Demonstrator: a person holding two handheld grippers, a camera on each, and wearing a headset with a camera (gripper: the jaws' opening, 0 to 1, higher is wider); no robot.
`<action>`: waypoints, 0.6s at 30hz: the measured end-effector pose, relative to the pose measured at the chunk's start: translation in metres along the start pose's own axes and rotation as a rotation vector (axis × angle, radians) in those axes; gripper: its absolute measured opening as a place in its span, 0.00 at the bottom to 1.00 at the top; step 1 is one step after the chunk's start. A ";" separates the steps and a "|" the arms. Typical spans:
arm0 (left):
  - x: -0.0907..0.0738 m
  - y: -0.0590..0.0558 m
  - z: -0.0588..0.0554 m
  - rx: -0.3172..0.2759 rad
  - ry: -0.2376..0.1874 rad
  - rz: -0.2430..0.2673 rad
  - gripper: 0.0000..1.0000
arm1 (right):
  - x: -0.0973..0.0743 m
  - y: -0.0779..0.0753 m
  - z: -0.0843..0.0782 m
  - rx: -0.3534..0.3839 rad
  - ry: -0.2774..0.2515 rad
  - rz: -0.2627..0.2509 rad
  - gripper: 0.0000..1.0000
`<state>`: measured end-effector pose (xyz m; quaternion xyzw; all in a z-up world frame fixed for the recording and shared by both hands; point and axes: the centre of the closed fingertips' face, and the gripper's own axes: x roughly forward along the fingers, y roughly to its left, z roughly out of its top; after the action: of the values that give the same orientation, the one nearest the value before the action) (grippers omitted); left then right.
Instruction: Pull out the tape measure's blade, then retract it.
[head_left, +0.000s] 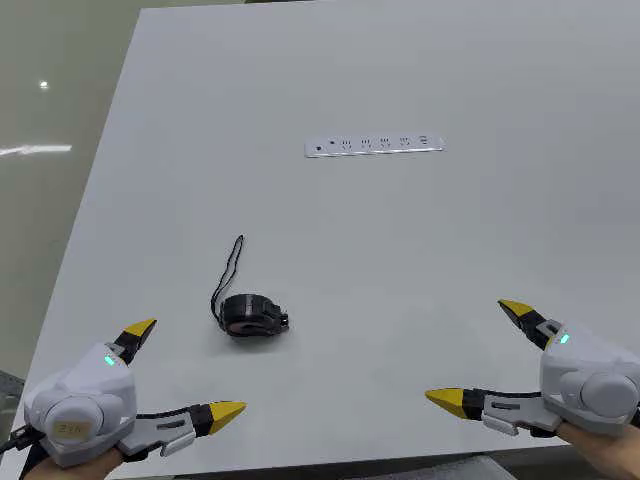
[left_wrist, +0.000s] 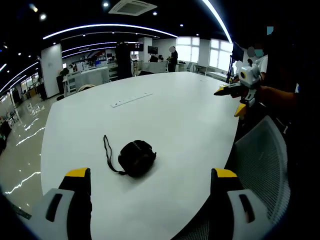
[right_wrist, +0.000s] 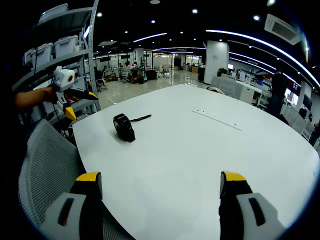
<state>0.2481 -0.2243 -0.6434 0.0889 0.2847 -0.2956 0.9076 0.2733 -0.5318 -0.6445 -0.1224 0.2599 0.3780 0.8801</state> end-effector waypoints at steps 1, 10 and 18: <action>0.000 -0.001 0.000 -0.001 0.000 -0.001 0.99 | 0.001 0.000 0.000 0.001 0.002 -0.003 1.00; 0.002 -0.002 -0.002 -0.004 0.002 0.004 0.99 | 0.004 0.004 -0.003 0.008 0.009 -0.001 0.99; 0.001 -0.002 -0.001 -0.002 0.001 0.009 0.98 | 0.003 0.003 -0.004 0.005 0.011 -0.007 0.99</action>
<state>0.2473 -0.2260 -0.6454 0.0896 0.2852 -0.2913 0.9087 0.2715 -0.5300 -0.6491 -0.1231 0.2650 0.3738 0.8803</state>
